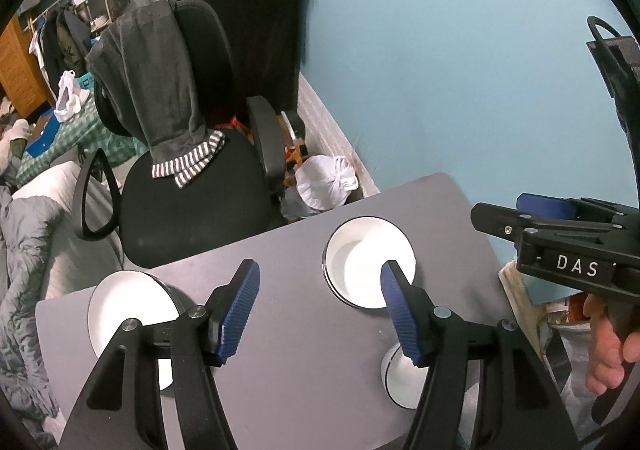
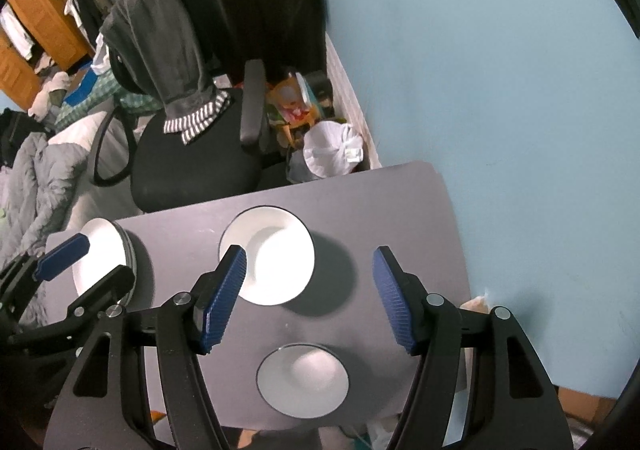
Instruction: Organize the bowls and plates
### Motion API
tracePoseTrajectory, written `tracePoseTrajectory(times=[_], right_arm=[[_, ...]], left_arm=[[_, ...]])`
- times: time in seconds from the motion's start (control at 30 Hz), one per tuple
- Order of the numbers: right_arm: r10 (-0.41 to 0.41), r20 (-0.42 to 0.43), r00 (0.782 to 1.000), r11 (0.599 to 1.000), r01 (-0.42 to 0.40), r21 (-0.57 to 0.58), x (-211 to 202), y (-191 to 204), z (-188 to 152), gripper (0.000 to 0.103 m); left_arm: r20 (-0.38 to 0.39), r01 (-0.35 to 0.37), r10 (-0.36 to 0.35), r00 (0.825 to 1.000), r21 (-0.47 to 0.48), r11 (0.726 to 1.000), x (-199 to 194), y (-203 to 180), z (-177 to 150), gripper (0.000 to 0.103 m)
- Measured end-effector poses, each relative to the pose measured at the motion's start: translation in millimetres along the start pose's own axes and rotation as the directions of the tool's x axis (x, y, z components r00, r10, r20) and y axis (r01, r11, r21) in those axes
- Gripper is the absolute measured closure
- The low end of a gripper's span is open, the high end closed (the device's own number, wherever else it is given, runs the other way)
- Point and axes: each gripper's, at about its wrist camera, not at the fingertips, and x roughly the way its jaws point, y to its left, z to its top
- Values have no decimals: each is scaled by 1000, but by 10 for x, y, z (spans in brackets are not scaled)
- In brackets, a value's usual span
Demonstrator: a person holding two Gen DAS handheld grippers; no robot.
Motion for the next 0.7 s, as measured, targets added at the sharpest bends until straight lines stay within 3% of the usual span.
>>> tracePoseTrajectory(times=[0.43, 0.7], right_arm=[[-8, 68, 998, 1000, 6, 27, -317, 5, -287, 38], [-7, 79, 997, 998, 2, 61, -452, -64, -473, 38]], left_arm=[[40, 44, -42, 998, -61, 997, -285, -38, -160, 39], [31, 53, -52, 998, -14, 999, -366, -184, -281, 39]])
